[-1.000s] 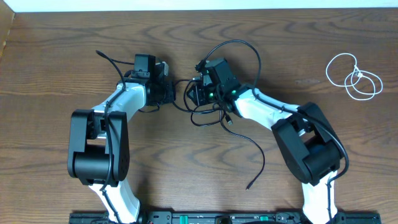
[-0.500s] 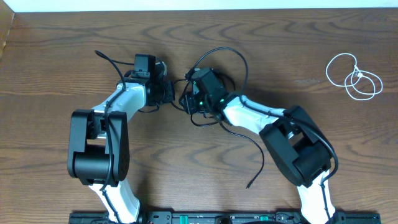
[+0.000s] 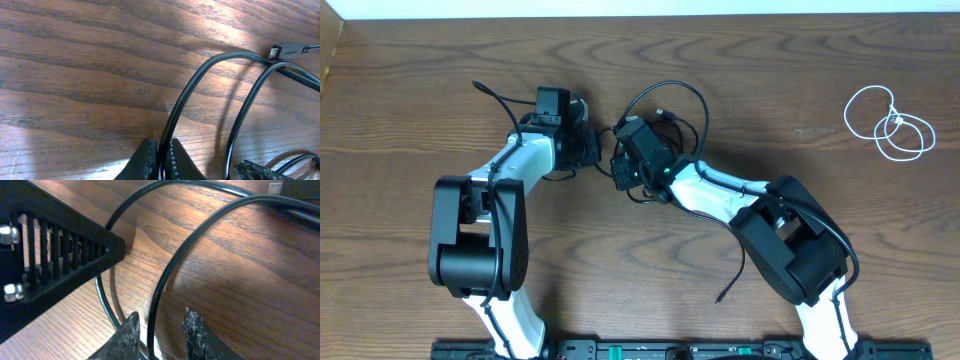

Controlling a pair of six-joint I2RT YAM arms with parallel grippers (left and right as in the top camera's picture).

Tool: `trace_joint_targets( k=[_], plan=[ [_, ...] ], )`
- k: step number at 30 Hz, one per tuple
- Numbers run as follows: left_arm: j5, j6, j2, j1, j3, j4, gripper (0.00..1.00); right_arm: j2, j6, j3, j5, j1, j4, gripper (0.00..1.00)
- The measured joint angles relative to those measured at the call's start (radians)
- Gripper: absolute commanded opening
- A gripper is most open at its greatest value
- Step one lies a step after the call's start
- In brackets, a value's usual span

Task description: Untangle cables

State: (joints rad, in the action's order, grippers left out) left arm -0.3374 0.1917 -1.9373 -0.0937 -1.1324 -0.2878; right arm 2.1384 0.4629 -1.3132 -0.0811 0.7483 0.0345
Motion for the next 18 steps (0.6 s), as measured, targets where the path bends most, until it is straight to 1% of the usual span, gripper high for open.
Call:
trace_joint_targets(
  k=[18],
  plan=[
    [0.000, 0.011, 0.000, 0.000, 0.000, 0.000, 0.11, 0.000, 0.000, 0.000, 0.032, 0.000, -0.001, 0.21]
  ],
)
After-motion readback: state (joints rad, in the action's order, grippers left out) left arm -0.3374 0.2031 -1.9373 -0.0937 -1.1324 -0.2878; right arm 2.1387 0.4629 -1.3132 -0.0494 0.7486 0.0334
